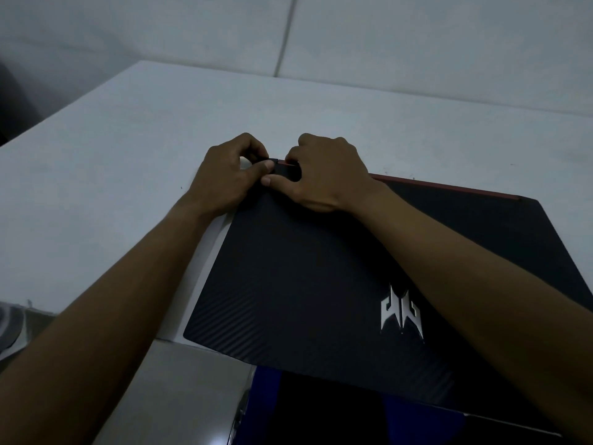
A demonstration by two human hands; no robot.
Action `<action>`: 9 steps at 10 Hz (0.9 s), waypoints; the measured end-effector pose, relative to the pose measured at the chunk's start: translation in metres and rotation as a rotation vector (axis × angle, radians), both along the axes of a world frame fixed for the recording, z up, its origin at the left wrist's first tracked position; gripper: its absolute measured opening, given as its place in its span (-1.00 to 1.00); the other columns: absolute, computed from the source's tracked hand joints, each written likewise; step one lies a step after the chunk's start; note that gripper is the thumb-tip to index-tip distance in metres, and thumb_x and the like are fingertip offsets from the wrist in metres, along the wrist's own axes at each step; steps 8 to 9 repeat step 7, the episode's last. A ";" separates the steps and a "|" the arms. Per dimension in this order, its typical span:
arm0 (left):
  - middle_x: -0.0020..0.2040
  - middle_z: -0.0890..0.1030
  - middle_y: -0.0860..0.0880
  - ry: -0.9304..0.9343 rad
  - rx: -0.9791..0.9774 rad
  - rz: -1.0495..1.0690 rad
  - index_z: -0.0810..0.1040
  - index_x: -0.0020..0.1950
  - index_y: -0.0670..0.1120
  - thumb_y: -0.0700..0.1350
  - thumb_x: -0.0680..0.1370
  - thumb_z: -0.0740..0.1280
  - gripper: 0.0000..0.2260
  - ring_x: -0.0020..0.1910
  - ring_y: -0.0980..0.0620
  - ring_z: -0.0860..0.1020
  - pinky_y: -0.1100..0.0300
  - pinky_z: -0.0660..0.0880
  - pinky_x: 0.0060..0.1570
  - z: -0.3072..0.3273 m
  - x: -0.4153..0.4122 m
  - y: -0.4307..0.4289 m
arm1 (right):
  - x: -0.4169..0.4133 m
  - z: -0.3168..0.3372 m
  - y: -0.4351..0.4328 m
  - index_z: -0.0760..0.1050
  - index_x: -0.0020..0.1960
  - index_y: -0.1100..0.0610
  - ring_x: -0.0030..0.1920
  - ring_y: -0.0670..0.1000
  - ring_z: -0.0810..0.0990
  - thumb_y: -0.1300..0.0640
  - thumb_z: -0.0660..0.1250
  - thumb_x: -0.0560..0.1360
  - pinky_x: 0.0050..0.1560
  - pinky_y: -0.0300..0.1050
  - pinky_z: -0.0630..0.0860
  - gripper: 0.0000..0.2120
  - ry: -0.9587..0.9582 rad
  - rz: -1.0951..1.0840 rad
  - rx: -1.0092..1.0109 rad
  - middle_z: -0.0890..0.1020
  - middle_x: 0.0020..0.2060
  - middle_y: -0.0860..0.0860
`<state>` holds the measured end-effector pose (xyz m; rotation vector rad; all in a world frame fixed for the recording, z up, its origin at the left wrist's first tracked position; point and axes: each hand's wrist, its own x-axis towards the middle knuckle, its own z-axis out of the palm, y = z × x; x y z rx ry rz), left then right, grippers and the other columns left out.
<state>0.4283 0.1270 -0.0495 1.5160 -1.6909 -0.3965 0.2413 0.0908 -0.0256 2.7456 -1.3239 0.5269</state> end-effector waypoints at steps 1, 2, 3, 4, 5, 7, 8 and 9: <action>-0.16 0.60 0.16 0.011 -0.006 -0.005 0.61 0.00 -0.08 -0.01 0.51 0.35 -0.83 -0.18 0.37 0.52 0.45 0.35 -0.17 0.000 -0.001 0.002 | 0.000 0.001 0.001 0.65 0.01 0.07 -0.20 0.04 0.47 -0.49 0.09 0.45 -0.16 -0.08 0.27 -0.31 -0.001 -0.012 0.004 0.51 -0.14 -0.04; -0.16 0.61 0.15 0.016 -0.008 -0.005 0.61 0.01 -0.08 -0.02 0.53 0.35 -0.84 -0.17 0.34 0.53 0.44 0.36 -0.16 0.000 -0.001 0.003 | 0.000 0.002 0.001 0.65 0.03 0.06 -0.16 0.04 0.50 -0.49 0.10 0.45 -0.15 -0.08 0.30 -0.32 0.004 -0.016 0.030 0.52 -0.12 -0.04; -0.12 0.64 0.11 0.034 0.027 0.004 0.61 0.01 -0.05 0.01 0.52 0.36 -0.83 -0.12 0.21 0.55 0.30 0.41 -0.11 0.002 0.000 0.003 | 0.000 0.004 0.002 0.63 0.09 0.04 -0.08 0.06 0.53 -0.49 0.11 0.45 -0.11 -0.07 0.32 -0.34 0.009 -0.027 0.063 0.56 -0.06 -0.03; -0.07 0.66 0.08 0.069 0.065 -0.003 0.62 -0.01 -0.05 -0.01 0.52 0.38 -0.86 -0.10 0.17 0.58 0.26 0.44 -0.08 0.006 0.001 0.000 | -0.004 0.008 0.000 0.61 0.16 -0.01 0.02 0.07 0.56 -0.47 0.15 0.46 -0.07 -0.07 0.34 -0.38 0.009 -0.024 0.110 0.59 0.03 -0.03; -0.08 0.66 0.10 0.055 0.103 0.001 0.63 -0.04 -0.03 -0.04 0.52 0.39 -0.91 -0.10 0.22 0.58 0.33 0.40 -0.11 0.014 -0.003 -0.001 | -0.016 0.015 -0.001 0.56 0.26 -0.05 0.12 0.02 0.55 -0.43 0.21 0.48 0.03 -0.04 0.43 -0.42 -0.065 -0.022 0.240 0.59 0.12 -0.06; -0.03 0.66 0.11 0.058 0.084 -0.046 0.62 -0.04 0.00 -0.06 0.53 0.39 -0.94 -0.02 0.20 0.59 0.34 0.39 -0.09 0.043 -0.040 -0.007 | -0.062 0.029 -0.003 0.53 0.30 -0.05 0.05 -0.02 0.56 -0.35 0.27 0.50 0.10 0.01 0.52 -0.48 -0.171 -0.059 0.266 0.59 0.07 -0.08; -0.03 0.66 0.11 0.058 0.084 -0.046 0.62 -0.04 0.00 -0.06 0.53 0.39 -0.94 -0.02 0.20 0.59 0.34 0.39 -0.09 0.043 -0.040 -0.007 | -0.062 0.029 -0.003 0.53 0.30 -0.05 0.05 -0.02 0.56 -0.35 0.27 0.50 0.10 0.01 0.52 -0.48 -0.171 -0.059 0.266 0.59 0.07 -0.08; -0.03 0.66 0.11 0.058 0.084 -0.046 0.62 -0.04 0.00 -0.06 0.53 0.39 -0.94 -0.02 0.20 0.59 0.34 0.39 -0.09 0.043 -0.040 -0.007 | -0.062 0.029 -0.003 0.53 0.30 -0.05 0.05 -0.02 0.56 -0.35 0.27 0.50 0.10 0.01 0.52 -0.48 -0.171 -0.059 0.266 0.59 0.07 -0.08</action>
